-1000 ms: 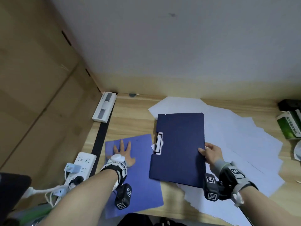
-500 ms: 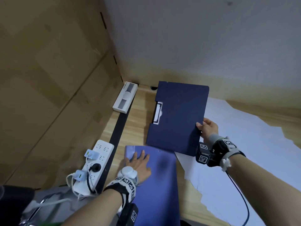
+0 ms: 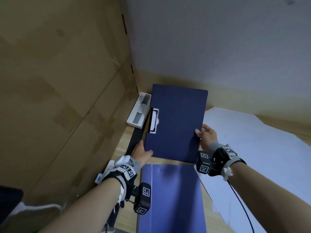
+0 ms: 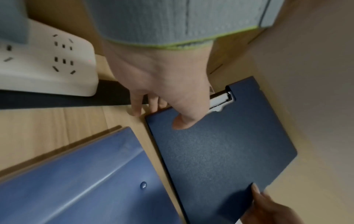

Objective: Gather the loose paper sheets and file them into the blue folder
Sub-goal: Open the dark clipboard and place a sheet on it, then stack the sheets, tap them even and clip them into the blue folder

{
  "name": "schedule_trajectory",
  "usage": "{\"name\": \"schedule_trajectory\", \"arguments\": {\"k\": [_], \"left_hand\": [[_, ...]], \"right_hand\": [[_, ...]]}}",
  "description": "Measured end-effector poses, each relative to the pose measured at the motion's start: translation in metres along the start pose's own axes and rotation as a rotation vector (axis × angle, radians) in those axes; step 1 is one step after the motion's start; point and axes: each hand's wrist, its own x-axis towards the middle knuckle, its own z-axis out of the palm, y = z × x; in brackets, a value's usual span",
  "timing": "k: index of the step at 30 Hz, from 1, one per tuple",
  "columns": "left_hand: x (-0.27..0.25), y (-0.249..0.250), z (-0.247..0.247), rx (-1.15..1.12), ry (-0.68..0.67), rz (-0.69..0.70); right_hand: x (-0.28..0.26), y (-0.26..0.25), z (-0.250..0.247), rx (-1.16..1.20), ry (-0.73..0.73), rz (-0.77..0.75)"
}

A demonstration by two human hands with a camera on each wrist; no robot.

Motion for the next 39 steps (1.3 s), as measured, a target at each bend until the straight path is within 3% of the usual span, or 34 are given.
{"name": "schedule_trajectory", "arguments": {"k": [4, 6, 11, 16, 26, 32, 39], "left_hand": [[0.024, -0.010, 0.005, -0.019, 0.042, -0.015], [0.034, -0.015, 0.006, 0.076, 0.073, -0.023], [0.038, -0.020, 0.005, 0.277, 0.097, 0.007], [0.041, -0.020, 0.006, 0.302, 0.121, 0.035], [0.045, -0.017, 0.009, 0.387, 0.168, 0.035], [0.031, -0.007, 0.009, 0.393, 0.186, -0.012], [0.009, 0.024, 0.031, 0.325, 0.160, 0.185]], "right_hand": [[0.021, 0.026, 0.015, -0.086, 0.041, 0.016], [0.031, 0.040, 0.017, -0.166, 0.029, 0.009], [0.033, 0.050, 0.012, -0.559, 0.014, -0.057], [0.031, 0.058, 0.011, -0.892, 0.177, -0.083], [0.021, 0.052, 0.014, -1.121, 0.180, -0.109], [0.007, 0.044, 0.007, -0.936, 0.108, -0.098], [-0.057, 0.035, -0.065, -0.518, 0.239, -0.058]]}}
